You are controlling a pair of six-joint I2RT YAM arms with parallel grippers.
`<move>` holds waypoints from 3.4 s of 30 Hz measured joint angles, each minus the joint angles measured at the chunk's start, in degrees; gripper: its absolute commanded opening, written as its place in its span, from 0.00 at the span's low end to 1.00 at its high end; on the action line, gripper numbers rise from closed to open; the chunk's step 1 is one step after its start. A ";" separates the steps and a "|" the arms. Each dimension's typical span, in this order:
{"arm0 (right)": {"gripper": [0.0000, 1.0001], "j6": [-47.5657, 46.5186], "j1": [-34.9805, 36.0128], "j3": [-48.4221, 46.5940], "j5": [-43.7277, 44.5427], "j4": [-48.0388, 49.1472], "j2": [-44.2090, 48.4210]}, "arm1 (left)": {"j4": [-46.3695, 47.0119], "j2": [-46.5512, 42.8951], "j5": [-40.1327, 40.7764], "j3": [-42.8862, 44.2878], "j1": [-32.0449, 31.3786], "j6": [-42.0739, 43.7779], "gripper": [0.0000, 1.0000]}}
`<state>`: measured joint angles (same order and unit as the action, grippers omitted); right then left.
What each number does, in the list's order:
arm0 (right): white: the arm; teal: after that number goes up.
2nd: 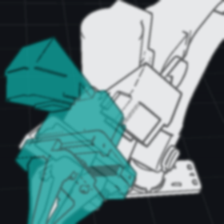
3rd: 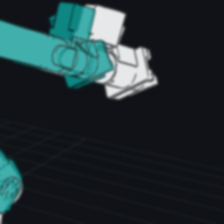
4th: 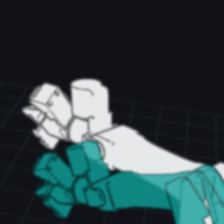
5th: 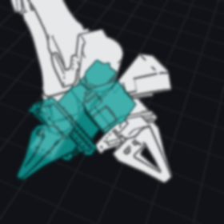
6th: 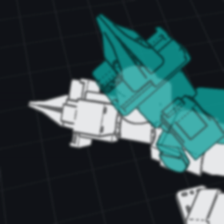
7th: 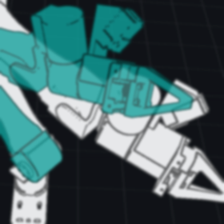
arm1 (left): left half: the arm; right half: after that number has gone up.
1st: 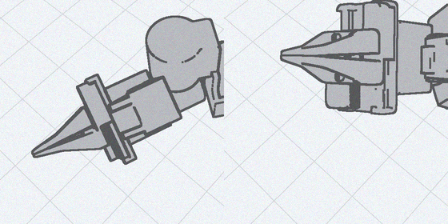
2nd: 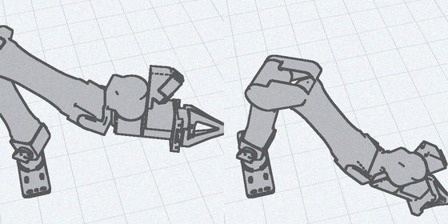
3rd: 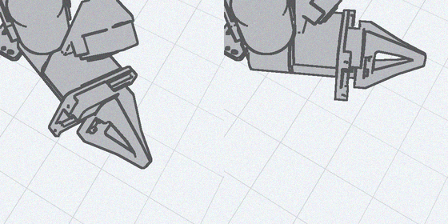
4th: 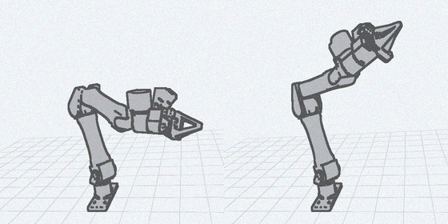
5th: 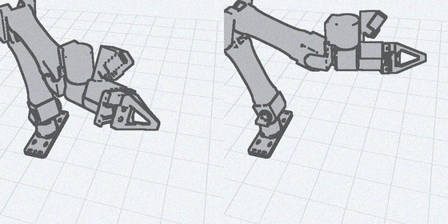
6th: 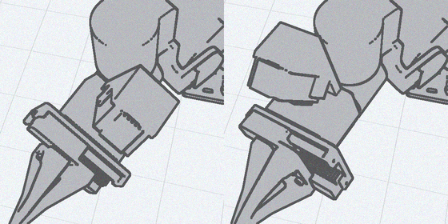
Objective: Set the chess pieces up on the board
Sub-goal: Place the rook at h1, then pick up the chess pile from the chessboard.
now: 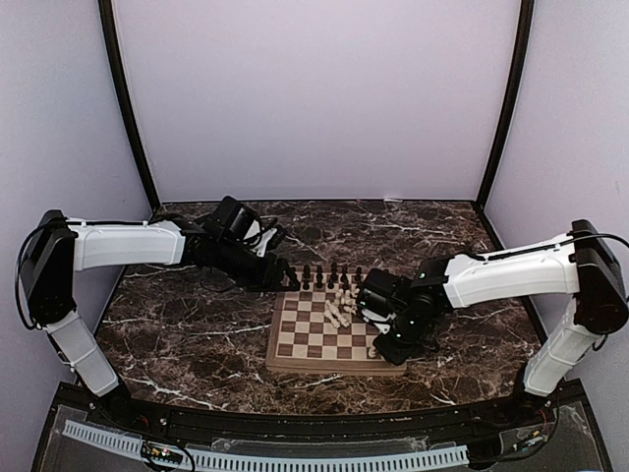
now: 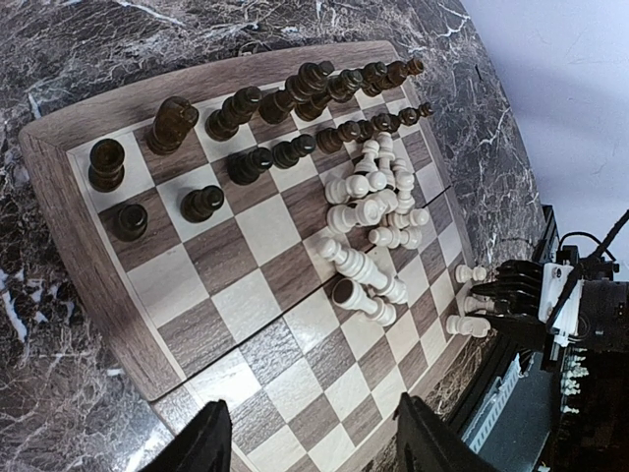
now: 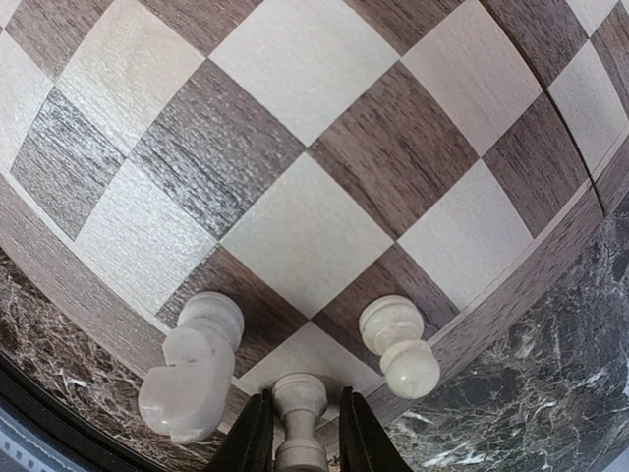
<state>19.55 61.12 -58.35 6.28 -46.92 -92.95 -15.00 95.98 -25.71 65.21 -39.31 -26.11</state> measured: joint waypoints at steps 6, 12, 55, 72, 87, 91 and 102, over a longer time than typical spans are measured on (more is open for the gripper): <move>0.24 -0.70 -0.44 -0.22 0.00 -0.11 -0.26 | -0.02 0.02 0.02 0.02 0.00 0.02 0.60; 0.24 -0.87 -0.94 -0.33 0.04 -0.15 -0.33 | -0.07 0.85 -0.04 0.70 0.00 0.07 0.59; 0.29 -5.27 -15.04 -15.96 1.20 -4.81 5.62 | -15.47 21.97 13.44 31.43 -10.03 9.27 0.57; 0.29 -2.75 -15.06 -10.71 -1.75 -1.90 9.27 | -23.58 30.25 20.41 41.18 -11.72 9.01 0.43; 0.29 -2.49 -15.06 -8.98 -2.03 -0.72 10.01 | -24.76 32.54 18.49 44.61 -11.72 8.37 0.44; 0.29 -2.45 -15.06 -8.68 -2.32 -0.57 10.01 | -25.53 32.54 19.17 45.20 -11.72 7.87 0.43; 0.29 -2.29 -15.06 -7.93 -2.91 0.46 10.03 | -25.77 32.54 17.81 45.31 -11.72 7.23 0.43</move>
<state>17.26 46.06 -66.28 3.38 -46.46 -82.91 -40.77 128.53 -7.90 110.52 -51.03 -18.87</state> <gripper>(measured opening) 0.292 0.435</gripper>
